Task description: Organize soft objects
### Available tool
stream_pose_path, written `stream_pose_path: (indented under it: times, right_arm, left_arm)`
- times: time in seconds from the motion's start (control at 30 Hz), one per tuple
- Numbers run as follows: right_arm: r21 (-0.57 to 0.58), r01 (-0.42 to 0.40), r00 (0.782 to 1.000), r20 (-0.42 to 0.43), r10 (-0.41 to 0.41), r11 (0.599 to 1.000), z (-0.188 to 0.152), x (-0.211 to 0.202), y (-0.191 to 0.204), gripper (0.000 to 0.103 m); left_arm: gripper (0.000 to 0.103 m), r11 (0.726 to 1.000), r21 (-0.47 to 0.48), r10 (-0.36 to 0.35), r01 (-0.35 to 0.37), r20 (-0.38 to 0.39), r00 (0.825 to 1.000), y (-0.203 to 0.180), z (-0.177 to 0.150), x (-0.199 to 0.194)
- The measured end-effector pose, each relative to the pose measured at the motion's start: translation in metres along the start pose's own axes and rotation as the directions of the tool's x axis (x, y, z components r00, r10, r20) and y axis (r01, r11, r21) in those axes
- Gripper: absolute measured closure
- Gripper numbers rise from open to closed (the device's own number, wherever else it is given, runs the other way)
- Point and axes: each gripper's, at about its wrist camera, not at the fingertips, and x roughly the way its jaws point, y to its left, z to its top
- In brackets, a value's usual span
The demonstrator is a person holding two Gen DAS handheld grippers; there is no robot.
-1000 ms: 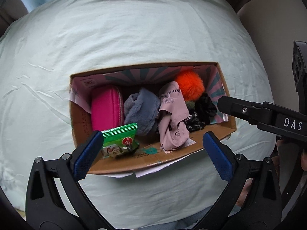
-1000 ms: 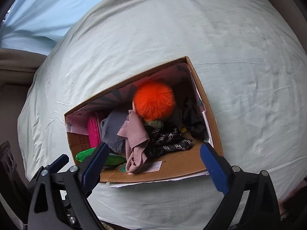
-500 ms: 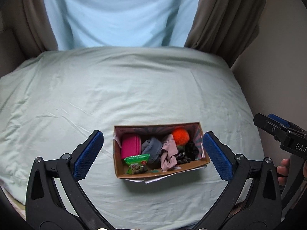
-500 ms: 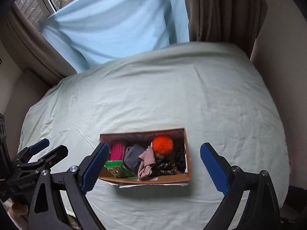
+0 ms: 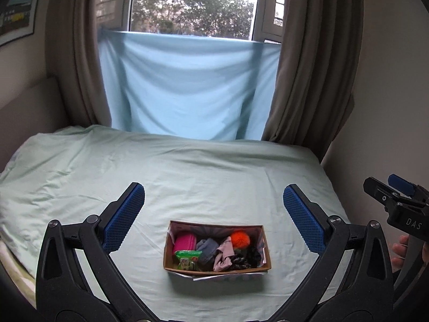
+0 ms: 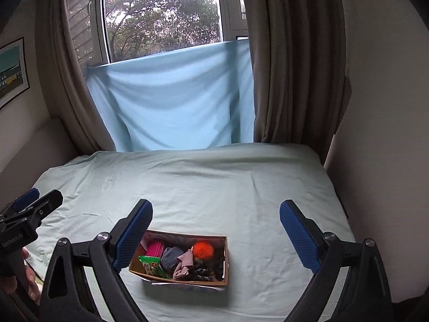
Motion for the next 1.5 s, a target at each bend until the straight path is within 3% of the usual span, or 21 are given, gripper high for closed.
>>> stream_pose_path:
  times: [0.23,0.5,1.5]
  right_arm:
    - [-0.021,-0.025,0.997,0.066,0.026,0.999,-0.008,-0.025,-0.011,0.008]
    - [-0.013,-0.01,0.996,0.087,0.011,1.0,-0.009,-0.033,-0.02,0.008]
    - [-0.031,0.054,0.99,0.135,-0.05,0.998,-0.001,-0.04,-0.016,0.008]
  left_arm:
    - [0.0,0.999,0.037,0.014,-0.015,0.04,0.999,-0.023,-0.013,-0.019]
    - [0.0,0.998,0.067,0.016,-0.019,0.056,0.998,-0.041,-0.017,-0.029]
    - [0.0,0.997,0.072,0.022,-0.03,0.1,0.995,-0.041,-0.015,-0.03]
